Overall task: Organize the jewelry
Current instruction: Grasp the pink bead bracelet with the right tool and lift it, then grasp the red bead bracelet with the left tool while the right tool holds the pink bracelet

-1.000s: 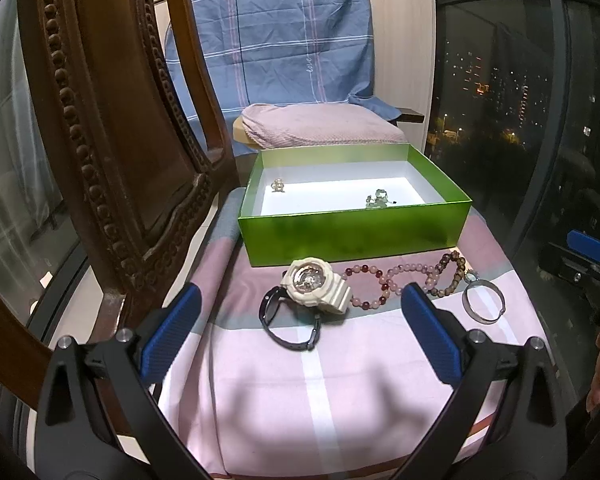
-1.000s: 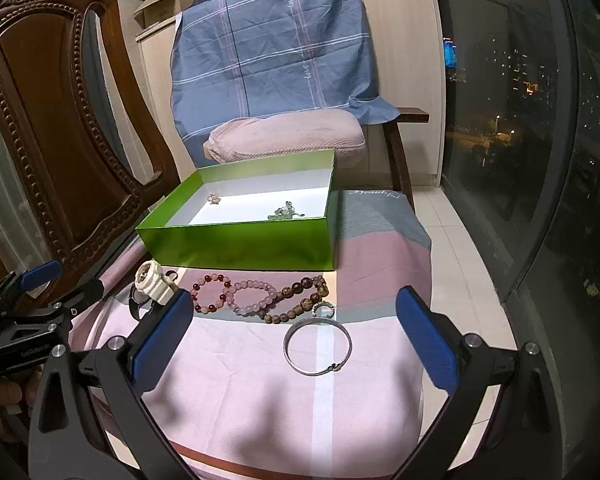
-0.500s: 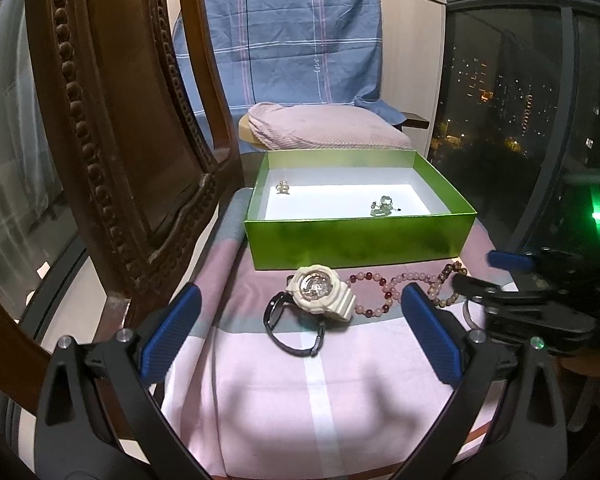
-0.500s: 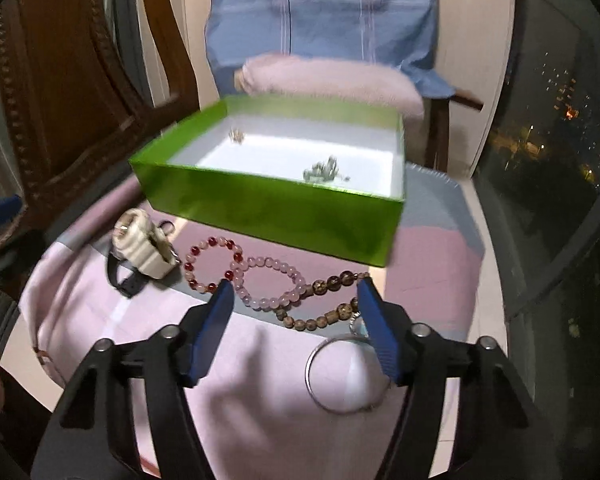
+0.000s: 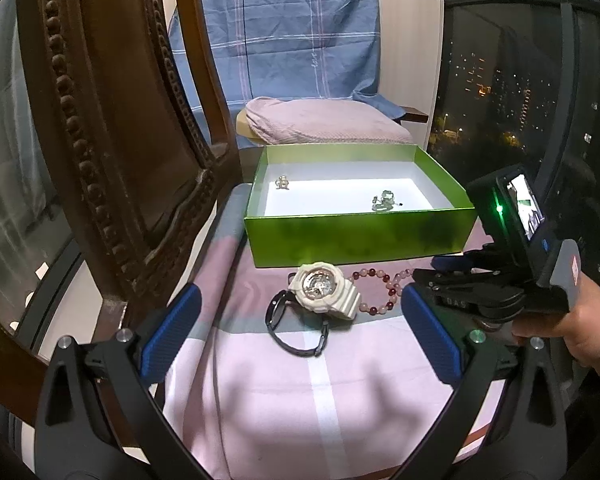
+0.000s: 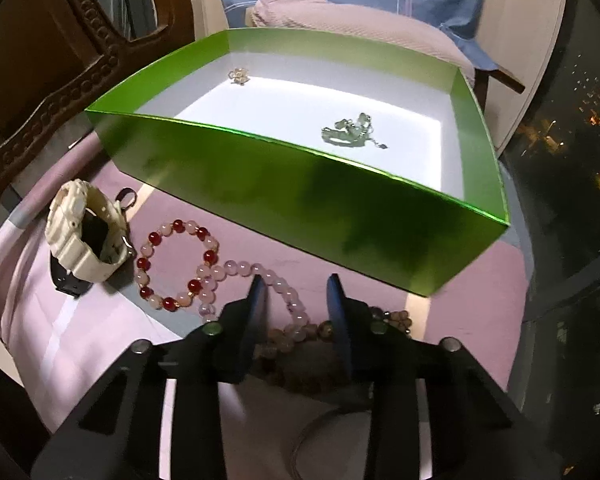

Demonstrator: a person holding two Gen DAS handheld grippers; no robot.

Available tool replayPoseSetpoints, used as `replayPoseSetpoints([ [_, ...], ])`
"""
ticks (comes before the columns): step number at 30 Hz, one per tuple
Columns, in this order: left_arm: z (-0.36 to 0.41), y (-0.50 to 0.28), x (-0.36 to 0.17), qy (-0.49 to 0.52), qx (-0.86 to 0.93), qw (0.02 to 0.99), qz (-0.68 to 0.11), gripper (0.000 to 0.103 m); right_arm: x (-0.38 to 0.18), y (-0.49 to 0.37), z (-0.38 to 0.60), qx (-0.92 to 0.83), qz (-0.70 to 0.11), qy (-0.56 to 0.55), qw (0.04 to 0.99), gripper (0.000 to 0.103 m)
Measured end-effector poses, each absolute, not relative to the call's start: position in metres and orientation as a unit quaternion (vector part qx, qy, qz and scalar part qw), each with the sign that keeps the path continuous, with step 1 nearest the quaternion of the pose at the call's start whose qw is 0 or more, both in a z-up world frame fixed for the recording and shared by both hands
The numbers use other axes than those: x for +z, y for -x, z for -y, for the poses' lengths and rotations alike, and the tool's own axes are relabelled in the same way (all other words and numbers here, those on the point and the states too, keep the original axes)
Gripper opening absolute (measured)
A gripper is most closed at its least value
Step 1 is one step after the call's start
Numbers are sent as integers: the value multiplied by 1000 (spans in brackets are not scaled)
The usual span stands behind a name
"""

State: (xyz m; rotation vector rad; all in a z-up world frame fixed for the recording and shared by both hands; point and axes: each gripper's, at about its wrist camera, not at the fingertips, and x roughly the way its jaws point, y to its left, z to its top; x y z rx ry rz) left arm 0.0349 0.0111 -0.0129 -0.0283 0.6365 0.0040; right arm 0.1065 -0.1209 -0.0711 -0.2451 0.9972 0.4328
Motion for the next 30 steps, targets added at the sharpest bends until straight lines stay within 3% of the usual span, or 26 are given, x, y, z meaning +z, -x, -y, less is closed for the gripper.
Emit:
replayPoseSetpoints([
  [1, -10, -36, -14, 13, 0, 949, -314, 99, -71, -108, 119, 208, -475, 116, 847, 8],
  [6, 0, -37, -18, -1, -14, 947, -321, 99, -64, -104, 117, 216, -472, 106, 848, 8],
  [14, 29, -39, -28, -32, -51, 943, -329, 99, 19, -72, 172, 251, -377, -27, 891, 8],
  [19, 59, -55, -39, -73, -74, 936, -336, 96, 37, -65, 211, 235, -346, -73, 905, 8],
  [25, 88, -84, -62, -115, -94, 918, -368, 77, 25, -68, 219, 220, -369, -68, 901, 8],
  [29, 90, -102, -75, -96, -103, 905, -402, 52, 22, -66, 219, 227, -369, -67, 899, 8],
  [30, 92, -106, -78, -99, -102, 903, -406, 50, 21, -65, 219, 228, -369, -67, 899, 8],
])
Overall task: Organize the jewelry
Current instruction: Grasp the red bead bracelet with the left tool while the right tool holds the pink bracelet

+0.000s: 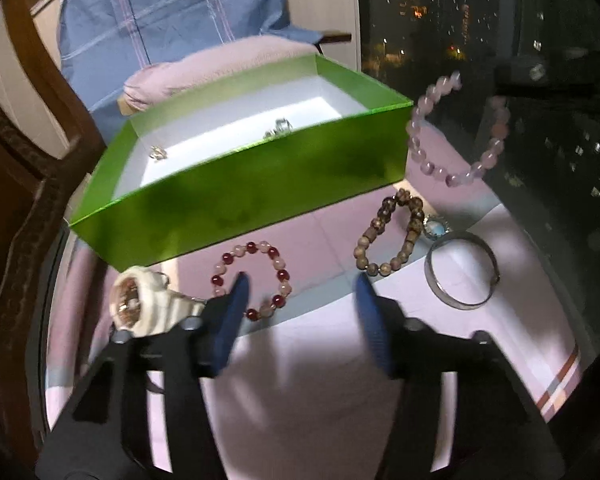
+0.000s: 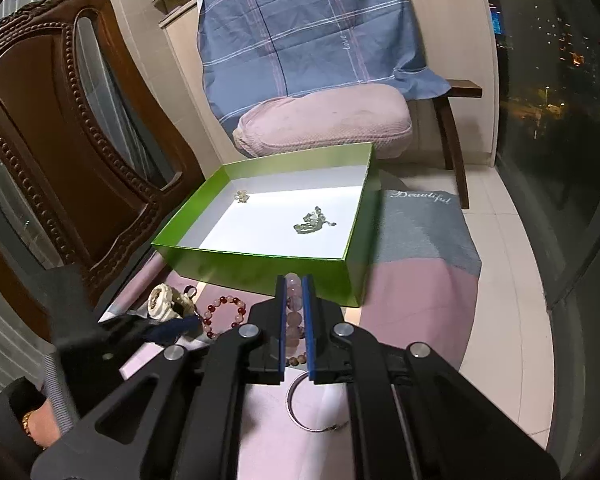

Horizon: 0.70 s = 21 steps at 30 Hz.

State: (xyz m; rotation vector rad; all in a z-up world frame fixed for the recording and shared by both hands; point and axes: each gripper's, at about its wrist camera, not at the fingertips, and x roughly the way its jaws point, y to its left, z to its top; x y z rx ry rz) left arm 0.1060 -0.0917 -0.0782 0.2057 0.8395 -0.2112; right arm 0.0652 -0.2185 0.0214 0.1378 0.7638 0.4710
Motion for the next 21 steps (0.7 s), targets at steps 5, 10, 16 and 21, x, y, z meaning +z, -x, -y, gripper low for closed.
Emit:
replayPoseSetpoints([
  [5, 92, -122, -96, -83, -98, 893, -431, 46, 21, -65, 219, 229, -371, -65, 898, 8],
  [10, 88, -129, -95, -51, -117, 887, -444, 8, 21, -64, 218, 231, -371, -63, 897, 8],
  [16, 82, -106, -70, -25, -133, 898, -418, 7, 28, -60, 216, 229, -364, -61, 901, 8],
  [21, 51, -57, -1, 29, -163, 931, -327, 7, 43, -46, 219, 234, -343, -68, 907, 8],
])
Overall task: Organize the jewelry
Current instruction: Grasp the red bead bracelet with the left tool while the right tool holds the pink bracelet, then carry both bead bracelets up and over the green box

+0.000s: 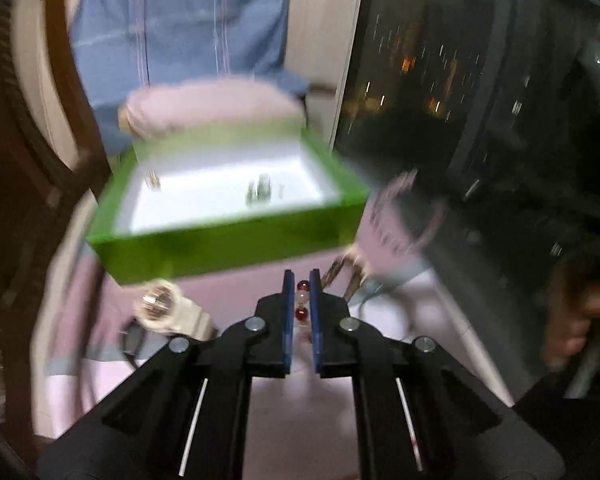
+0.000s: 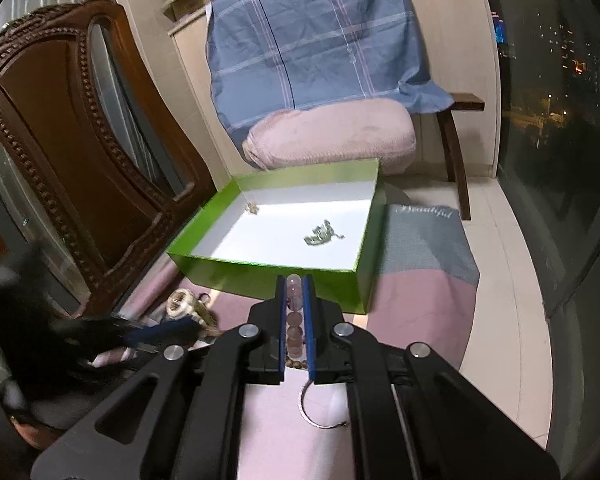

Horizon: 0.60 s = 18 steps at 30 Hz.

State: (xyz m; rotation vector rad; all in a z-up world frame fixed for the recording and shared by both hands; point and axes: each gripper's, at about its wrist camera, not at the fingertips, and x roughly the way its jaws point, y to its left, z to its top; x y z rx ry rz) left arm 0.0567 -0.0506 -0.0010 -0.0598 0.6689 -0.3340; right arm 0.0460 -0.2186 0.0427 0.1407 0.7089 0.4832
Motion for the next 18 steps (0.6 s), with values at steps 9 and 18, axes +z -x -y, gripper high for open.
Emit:
replayPoseSetpoints([
  [9, -14, -19, 41, 52, -121, 950, -284, 7, 70, -2, 220, 243, -314, -73, 915, 8],
  [18, -25, -22, 30, 53, -102, 946, -302, 7, 62, 14, 208, 250, -324, -62, 910, 8],
])
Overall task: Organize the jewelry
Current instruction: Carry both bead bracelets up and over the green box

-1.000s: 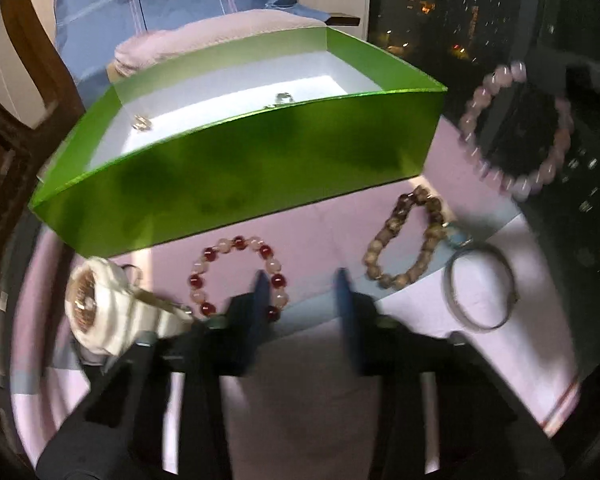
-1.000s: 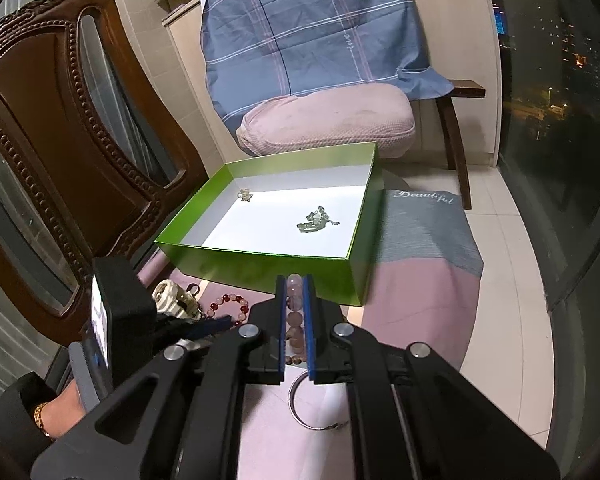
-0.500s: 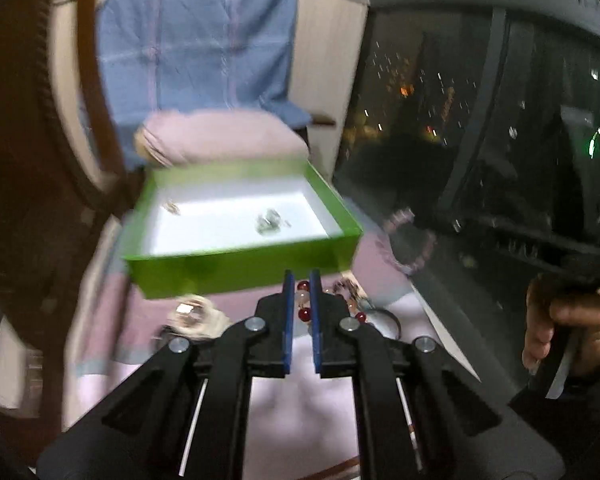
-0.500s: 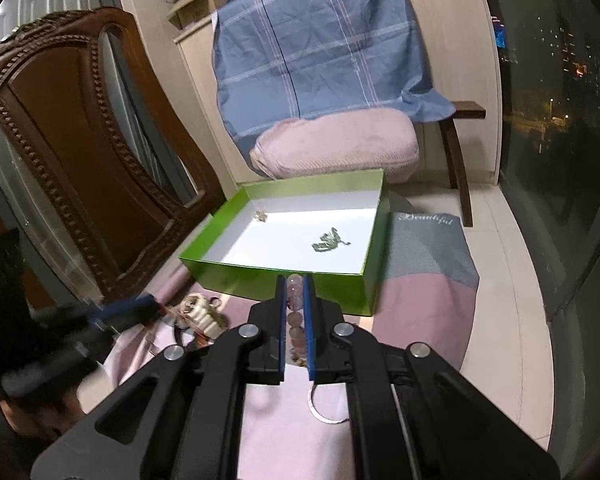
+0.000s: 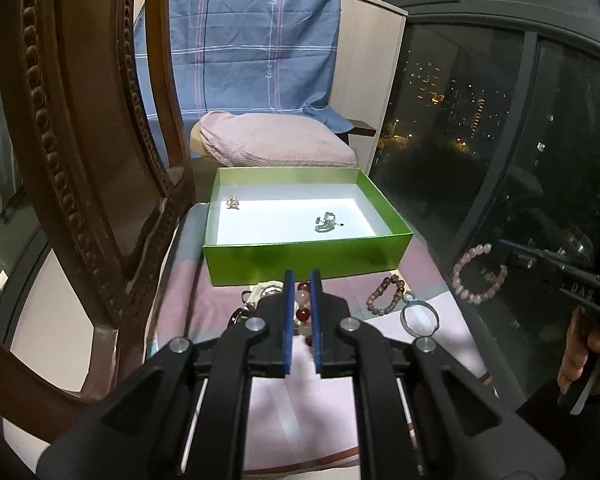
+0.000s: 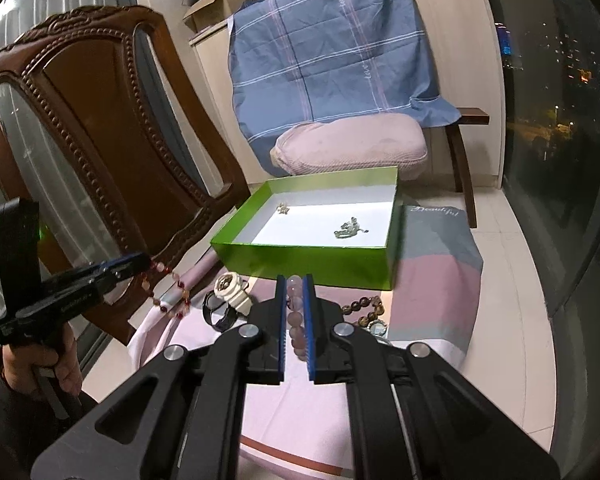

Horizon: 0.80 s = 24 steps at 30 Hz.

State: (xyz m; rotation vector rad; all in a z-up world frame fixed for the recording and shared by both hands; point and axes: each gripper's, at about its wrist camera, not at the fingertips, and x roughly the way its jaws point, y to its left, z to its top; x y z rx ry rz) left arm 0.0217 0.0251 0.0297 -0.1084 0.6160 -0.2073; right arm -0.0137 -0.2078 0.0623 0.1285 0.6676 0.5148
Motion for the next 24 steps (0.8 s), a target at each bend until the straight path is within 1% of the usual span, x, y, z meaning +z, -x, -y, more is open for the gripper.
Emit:
replayPoseSetpoints([
  [24, -19, -24, 27, 45, -105, 945, -308, 8, 55, 11, 207, 248, -328, -54, 910, 8],
])
